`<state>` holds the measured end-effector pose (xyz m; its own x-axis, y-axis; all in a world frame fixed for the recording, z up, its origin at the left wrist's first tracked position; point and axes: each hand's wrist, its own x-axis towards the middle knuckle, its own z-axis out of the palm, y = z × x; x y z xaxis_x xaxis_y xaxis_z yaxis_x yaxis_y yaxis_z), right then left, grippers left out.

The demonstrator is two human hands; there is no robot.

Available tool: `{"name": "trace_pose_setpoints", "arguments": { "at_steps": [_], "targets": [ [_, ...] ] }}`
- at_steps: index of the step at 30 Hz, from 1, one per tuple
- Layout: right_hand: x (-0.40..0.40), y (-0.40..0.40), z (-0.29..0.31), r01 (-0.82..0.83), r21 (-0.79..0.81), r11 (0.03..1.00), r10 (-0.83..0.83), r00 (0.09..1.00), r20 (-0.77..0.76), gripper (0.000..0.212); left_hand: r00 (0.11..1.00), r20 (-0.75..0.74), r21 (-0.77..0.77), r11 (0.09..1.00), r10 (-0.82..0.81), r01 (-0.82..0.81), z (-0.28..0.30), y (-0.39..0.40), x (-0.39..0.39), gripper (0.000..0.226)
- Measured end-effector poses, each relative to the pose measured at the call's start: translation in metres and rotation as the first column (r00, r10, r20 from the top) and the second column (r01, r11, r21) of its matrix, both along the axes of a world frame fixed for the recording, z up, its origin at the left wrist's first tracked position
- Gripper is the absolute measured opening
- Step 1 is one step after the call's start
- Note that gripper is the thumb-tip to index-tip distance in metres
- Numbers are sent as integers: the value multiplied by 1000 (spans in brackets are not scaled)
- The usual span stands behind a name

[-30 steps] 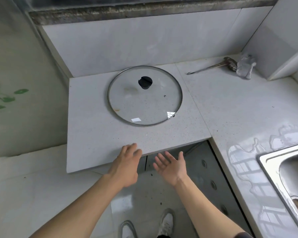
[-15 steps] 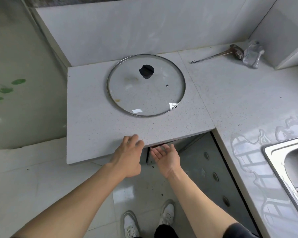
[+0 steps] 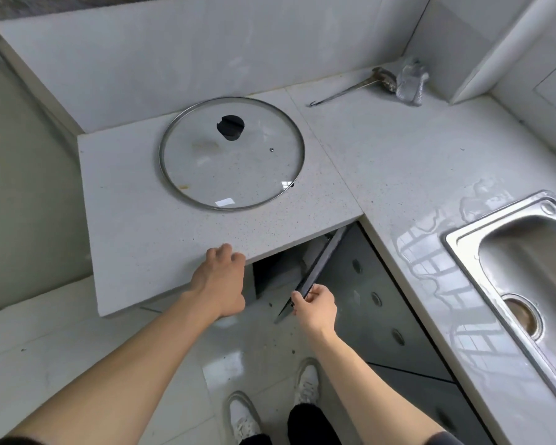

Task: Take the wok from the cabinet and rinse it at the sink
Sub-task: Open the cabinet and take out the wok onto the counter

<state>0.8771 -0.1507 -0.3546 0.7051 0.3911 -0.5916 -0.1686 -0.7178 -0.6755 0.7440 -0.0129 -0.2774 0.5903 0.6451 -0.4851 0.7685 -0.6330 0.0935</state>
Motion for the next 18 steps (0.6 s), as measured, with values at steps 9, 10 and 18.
{"name": "trace_pose_setpoints", "arguments": {
  "at_steps": [9,10,18],
  "targets": [
    [21,-38,7,-57,-4,998,57,989,139,21,998,-47,52,998,-41,43,0,-4,3,57],
    [24,-42,8,-53,0,999,53,987,149,25,998,-48,53,998,-43,46,1,-4,3,58],
    [24,-62,9,-471,-213,856,487,596,638,17,995,-75,53,996,-68,72,3,-4,4,61]
  ]
}}
